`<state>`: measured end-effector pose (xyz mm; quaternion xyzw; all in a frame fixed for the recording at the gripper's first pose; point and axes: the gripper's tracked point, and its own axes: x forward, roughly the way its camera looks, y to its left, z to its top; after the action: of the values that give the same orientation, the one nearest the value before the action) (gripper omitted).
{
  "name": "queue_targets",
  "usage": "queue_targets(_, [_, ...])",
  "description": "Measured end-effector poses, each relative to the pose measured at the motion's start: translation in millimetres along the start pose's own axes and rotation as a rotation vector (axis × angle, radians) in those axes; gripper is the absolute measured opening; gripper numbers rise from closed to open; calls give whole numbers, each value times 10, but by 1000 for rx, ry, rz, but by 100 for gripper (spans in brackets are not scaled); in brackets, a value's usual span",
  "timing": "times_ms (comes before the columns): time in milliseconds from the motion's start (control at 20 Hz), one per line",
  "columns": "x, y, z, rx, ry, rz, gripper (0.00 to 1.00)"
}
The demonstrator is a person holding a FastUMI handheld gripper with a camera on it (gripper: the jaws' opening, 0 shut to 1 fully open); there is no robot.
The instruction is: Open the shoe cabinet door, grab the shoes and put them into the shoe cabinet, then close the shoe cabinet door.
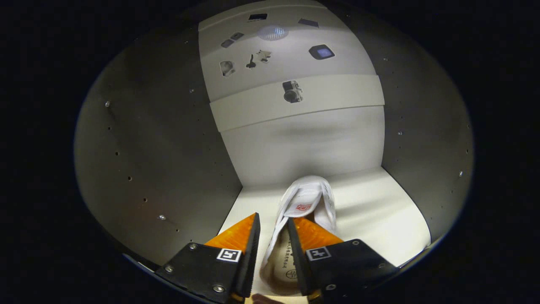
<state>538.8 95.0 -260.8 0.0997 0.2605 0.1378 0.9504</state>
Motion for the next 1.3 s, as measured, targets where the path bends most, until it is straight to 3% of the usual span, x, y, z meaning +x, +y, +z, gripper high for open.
queue_targets(100, [-162, 73, 48, -2, -27, 10, 51])
queue_targets(500, [-1046, 398, 53, -84, -119, -10, 69])
queue_targets(1100, [-2600, 824, -619, -84, -136, -59, 82])
queue_targets(1300, [-3025, 977, -775, -80, -141, -39, 84])
